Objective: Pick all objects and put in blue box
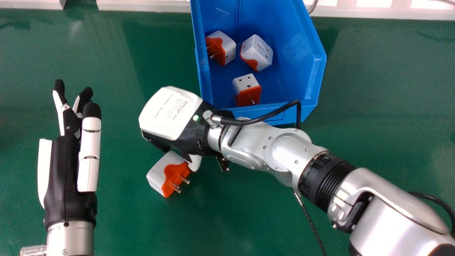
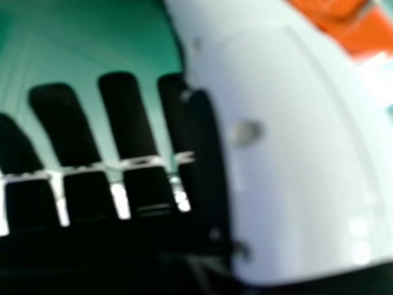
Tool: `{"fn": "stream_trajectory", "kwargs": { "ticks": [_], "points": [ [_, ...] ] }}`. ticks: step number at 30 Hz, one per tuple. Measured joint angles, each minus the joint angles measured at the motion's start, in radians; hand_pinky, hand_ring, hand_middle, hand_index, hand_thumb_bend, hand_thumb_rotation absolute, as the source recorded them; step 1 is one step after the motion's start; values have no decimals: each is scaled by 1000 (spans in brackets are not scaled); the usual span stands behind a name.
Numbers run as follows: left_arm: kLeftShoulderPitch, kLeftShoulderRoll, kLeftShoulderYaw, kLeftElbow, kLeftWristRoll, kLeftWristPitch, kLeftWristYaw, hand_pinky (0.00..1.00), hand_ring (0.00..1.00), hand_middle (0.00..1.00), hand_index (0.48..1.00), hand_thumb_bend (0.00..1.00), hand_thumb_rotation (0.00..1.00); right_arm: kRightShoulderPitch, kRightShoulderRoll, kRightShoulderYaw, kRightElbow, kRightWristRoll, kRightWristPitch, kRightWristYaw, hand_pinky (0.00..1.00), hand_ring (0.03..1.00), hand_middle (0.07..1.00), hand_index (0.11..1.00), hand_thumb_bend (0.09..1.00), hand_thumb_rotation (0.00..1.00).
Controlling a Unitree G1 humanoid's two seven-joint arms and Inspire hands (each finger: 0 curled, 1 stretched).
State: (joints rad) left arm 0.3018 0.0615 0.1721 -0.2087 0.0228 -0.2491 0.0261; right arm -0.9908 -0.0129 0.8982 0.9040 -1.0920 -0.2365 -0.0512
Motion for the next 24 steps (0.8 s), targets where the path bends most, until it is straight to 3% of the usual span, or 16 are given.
{"fn": "stream_trajectory", "kwargs": {
  "ticks": [1, 3, 5, 9, 16, 19, 24],
  "points": [
    [0, 0, 0, 0, -2, 0, 0, 963, 957, 958, 951, 468, 1000, 0, 1, 0, 0, 2, 0, 2, 492, 577, 610, 488, 521, 86],
    [0, -3, 0, 0, -3, 0, 0, 970, 961, 961, 953, 468, 1000, 0, 3, 2, -1, 2, 6, 24, 592, 686, 711, 620, 779, 204],
    [0, -5, 0, 0, -3, 0, 0, 976, 963, 962, 952, 462, 1000, 0, 1, 14, -5, -10, 9, 43, 644, 737, 759, 691, 923, 315],
    [0, -5, 0, -1, 0, 0, 1, 952, 949, 950, 942, 455, 1000, 0, -3, 32, -19, -25, 12, 67, 642, 745, 776, 717, 973, 365],
    [0, -5, 0, -2, -1, 0, 0, 962, 951, 949, 937, 448, 1000, 0, -7, 46, -49, -31, 22, 108, 647, 758, 791, 724, 979, 420],
    [0, -5, 0, -2, -1, 0, 0, 949, 948, 951, 941, 433, 1000, 0, -10, 47, -54, -30, 21, 129, 640, 761, 800, 727, 952, 349],
    [0, -5, 0, -3, -4, 0, -1, 978, 962, 960, 949, 443, 1000, 0, -21, 60, -70, -52, 18, 137, 648, 760, 798, 719, 975, 443]
  ]
}}
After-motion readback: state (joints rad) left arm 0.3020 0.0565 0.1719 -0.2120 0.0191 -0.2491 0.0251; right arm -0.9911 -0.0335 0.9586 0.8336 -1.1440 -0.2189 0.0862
